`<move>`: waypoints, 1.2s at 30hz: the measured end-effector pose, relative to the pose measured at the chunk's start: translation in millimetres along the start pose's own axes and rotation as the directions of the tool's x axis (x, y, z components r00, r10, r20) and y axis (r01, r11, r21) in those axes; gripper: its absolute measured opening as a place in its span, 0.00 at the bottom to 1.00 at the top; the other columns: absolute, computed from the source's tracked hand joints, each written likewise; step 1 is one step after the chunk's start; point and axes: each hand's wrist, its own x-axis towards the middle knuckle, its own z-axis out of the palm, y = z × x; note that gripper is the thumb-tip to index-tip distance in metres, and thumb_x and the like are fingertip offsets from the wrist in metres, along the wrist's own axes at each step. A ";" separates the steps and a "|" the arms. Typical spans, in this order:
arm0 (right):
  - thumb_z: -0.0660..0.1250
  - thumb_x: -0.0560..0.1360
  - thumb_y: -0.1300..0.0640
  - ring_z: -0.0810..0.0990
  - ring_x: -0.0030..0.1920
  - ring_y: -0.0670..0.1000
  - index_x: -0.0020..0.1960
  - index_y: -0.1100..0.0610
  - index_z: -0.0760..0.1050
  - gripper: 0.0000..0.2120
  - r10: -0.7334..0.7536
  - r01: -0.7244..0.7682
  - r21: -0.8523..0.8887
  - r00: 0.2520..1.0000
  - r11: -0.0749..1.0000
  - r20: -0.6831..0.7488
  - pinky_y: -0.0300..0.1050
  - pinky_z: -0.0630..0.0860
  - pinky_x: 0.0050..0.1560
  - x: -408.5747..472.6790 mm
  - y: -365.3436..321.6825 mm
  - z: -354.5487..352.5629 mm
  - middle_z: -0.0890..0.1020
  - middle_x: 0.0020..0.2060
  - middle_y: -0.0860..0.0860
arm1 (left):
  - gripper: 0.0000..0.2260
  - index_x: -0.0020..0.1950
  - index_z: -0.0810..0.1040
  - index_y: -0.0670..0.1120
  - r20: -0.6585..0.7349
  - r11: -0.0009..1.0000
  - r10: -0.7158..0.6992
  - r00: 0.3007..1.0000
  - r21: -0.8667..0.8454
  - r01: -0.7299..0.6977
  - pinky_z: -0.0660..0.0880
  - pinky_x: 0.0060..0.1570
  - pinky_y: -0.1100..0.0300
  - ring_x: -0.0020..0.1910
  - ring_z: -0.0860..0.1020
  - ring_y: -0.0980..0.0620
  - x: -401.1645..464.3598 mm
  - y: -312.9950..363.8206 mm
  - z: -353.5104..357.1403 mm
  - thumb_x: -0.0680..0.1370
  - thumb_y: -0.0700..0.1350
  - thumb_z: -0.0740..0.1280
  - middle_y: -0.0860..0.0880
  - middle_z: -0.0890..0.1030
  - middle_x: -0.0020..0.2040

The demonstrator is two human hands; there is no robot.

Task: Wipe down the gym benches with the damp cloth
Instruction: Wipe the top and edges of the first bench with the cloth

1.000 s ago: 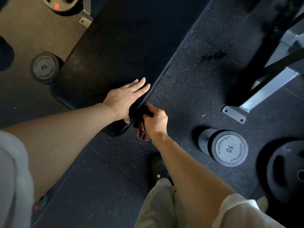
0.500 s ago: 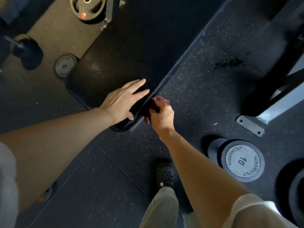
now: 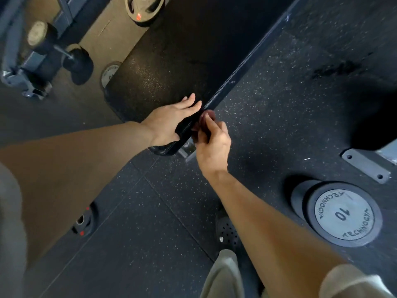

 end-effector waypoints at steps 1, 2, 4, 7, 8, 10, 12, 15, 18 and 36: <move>0.62 0.77 0.68 0.76 0.57 0.54 0.68 0.61 0.72 0.20 -0.035 0.035 0.007 0.999 0.999 -0.008 0.44 0.72 0.64 -0.9 -2.9 4.4 0.74 0.59 0.57 | 0.46 0.79 0.48 0.52 0.000 1.000 0.002 1.000 -0.005 -0.002 0.61 0.73 0.51 0.78 0.48 0.55 0.7 -0.2 -0.1 0.71 0.34 0.74 0.53 0.44 0.80; 0.62 0.77 0.69 0.76 0.56 0.53 0.69 0.62 0.72 0.21 -0.031 0.031 0.001 1.000 1.000 -0.005 0.41 0.71 0.64 0.6 -4.6 8.1 0.74 0.59 0.57 | 0.46 0.79 0.49 0.52 -0.003 1.000 0.004 1.000 -0.004 -0.004 0.62 0.73 0.50 0.78 0.49 0.54 1.6 -0.1 0.4 0.71 0.34 0.74 0.52 0.45 0.80; 0.62 0.76 0.69 0.76 0.53 0.51 0.68 0.61 0.73 0.20 0.051 -0.051 -0.003 0.999 0.999 0.000 0.40 0.71 0.63 7.1 -3.7 11.3 0.75 0.57 0.56 | 0.46 0.79 0.49 0.52 -0.013 1.000 0.007 1.000 0.010 -0.007 0.63 0.72 0.50 0.78 0.49 0.54 2.9 -0.3 1.4 0.71 0.34 0.74 0.52 0.45 0.80; 0.61 0.76 0.70 0.79 0.53 0.55 0.62 0.63 0.76 0.16 0.322 -0.322 0.001 0.946 0.947 0.044 0.49 0.76 0.60 16.6 11.7 -1.2 0.78 0.57 0.58 | 0.48 0.79 0.48 0.53 -0.012 1.000 0.005 1.000 0.022 -0.004 0.64 0.72 0.51 0.77 0.48 0.56 2.4 -1.0 2.0 0.70 0.35 0.74 0.54 0.44 0.79; 0.60 0.77 0.70 0.79 0.54 0.56 0.62 0.62 0.76 0.16 0.357 -0.357 -0.007 0.934 0.934 0.028 0.49 0.77 0.59 16.4 16.8 -7.2 0.77 0.57 0.58 | 0.48 0.79 0.47 0.53 -0.009 1.000 0.007 1.000 0.027 -0.007 0.65 0.71 0.52 0.77 0.48 0.56 2.6 -1.3 1.6 0.70 0.35 0.75 0.54 0.44 0.79; 0.60 0.77 0.69 0.78 0.56 0.55 0.66 0.60 0.74 0.19 0.248 -0.248 -0.013 0.969 0.969 -0.017 0.47 0.74 0.63 13.7 17.1 -12.4 0.75 0.58 0.57 | 0.48 0.79 0.47 0.54 -0.014 0.999 0.009 1.000 0.037 -0.008 0.65 0.71 0.52 0.77 0.48 0.56 1.7 -2.7 0.5 0.71 0.36 0.75 0.55 0.44 0.79; 0.61 0.77 0.69 0.75 0.58 0.53 0.70 0.61 0.70 0.22 0.089 -0.089 -0.003 0.995 0.996 -0.036 0.47 0.72 0.66 13.8 8.7 -6.4 0.73 0.60 0.57 | 0.47 0.79 0.47 0.54 -0.010 0.999 0.016 1.000 0.034 -0.016 0.65 0.71 0.53 0.77 0.48 0.57 1.3 -2.9 0.0 0.71 0.37 0.75 0.55 0.43 0.79; 0.61 0.76 0.70 0.75 0.56 0.53 0.69 0.63 0.70 0.22 0.047 -0.046 -0.036 0.999 0.998 0.025 0.48 0.72 0.65 16.5 -2.1 8.7 0.73 0.59 0.58 | 0.47 0.79 0.47 0.54 -0.020 0.999 0.025 0.999 0.029 -0.025 0.65 0.71 0.54 0.77 0.48 0.57 1.0 -3.2 -1.0 0.71 0.37 0.74 0.55 0.43 0.79; 0.60 0.76 0.70 0.75 0.53 0.53 0.64 0.61 0.74 0.18 0.237 -0.236 -0.024 0.970 0.971 0.053 0.54 0.75 0.60 23.9 0.8 -0.2 0.74 0.57 0.56 | 0.47 0.79 0.46 0.55 -0.004 0.999 0.027 1.000 0.027 -0.027 0.64 0.70 0.56 0.77 0.47 0.58 1.4 -4.1 -1.4 0.72 0.37 0.74 0.56 0.42 0.79; 0.53 0.77 0.70 0.77 0.56 0.57 0.68 0.59 0.71 0.22 0.276 -0.293 -0.117 0.951 0.949 -0.139 0.45 0.76 0.58 108.8 -16.4 -34.2 0.72 0.61 0.57 | 0.27 0.78 0.58 0.47 -0.282 0.985 0.166 0.945 0.001 -0.172 0.64 0.69 0.53 0.75 0.59 0.49 33.7 -3.7 -23.2 0.80 0.45 0.63 0.49 0.59 0.77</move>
